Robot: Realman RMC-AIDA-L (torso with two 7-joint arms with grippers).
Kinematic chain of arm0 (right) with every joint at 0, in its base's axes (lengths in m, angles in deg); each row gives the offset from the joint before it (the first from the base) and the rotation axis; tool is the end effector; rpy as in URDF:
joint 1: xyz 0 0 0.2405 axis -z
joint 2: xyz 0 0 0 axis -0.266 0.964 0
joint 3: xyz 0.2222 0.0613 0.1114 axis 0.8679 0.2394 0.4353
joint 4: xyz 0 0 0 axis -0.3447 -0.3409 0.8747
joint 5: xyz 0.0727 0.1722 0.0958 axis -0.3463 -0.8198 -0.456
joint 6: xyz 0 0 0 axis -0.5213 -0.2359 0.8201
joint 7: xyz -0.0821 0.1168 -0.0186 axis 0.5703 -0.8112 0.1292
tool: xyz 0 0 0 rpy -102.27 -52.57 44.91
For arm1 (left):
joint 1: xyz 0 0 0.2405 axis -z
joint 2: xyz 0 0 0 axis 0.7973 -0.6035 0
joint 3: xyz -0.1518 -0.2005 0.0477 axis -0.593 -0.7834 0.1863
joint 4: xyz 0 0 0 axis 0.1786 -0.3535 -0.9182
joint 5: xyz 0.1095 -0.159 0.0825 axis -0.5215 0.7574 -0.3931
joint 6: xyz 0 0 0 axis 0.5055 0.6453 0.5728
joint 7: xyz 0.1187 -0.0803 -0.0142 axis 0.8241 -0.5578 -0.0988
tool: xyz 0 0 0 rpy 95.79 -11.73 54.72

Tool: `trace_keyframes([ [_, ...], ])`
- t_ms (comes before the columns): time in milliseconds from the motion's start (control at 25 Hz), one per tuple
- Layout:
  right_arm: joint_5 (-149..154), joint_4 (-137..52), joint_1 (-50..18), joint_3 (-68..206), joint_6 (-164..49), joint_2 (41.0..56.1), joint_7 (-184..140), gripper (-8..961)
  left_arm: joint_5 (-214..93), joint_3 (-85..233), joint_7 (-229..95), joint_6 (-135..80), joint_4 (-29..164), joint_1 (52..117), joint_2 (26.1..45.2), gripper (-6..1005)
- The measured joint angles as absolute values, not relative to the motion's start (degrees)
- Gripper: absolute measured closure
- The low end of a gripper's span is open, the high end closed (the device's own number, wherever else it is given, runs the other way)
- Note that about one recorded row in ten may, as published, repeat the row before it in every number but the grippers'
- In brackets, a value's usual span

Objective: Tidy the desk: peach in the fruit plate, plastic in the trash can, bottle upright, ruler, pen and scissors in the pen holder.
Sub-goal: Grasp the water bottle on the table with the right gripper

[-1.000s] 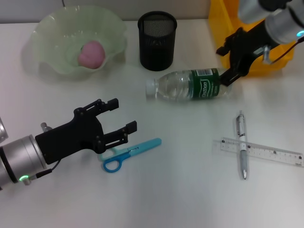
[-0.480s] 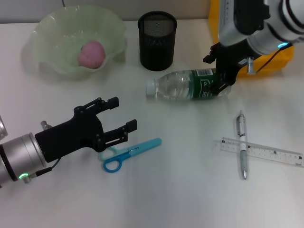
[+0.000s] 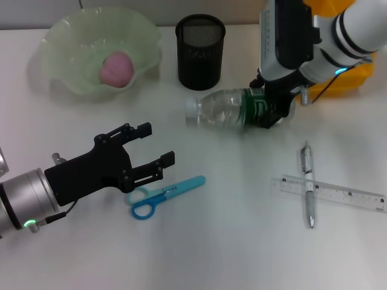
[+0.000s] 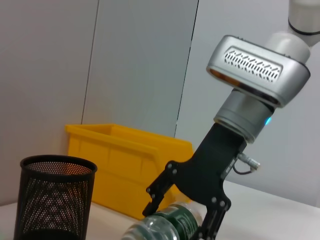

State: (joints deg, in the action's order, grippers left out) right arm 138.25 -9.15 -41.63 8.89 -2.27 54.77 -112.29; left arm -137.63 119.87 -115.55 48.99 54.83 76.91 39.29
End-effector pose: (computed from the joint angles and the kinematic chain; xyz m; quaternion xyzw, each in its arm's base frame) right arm 0.1722 0.4367 -0.0487 -0.9668 -0.0543 -0.2058 0.1411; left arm -0.2912 0.2774 -0.0510 -0.9026 -0.1862 -0.3316 0.2017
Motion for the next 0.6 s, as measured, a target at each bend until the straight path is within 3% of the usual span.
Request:
trace_keyframes([
  [600, 138.3, -12.3, -42.7, 5.6, -3.9, 55.23, -113.0, 141, -137.6, 119.9, -115.6, 49.2, 54.8, 76.8, 39.20, 196],
])
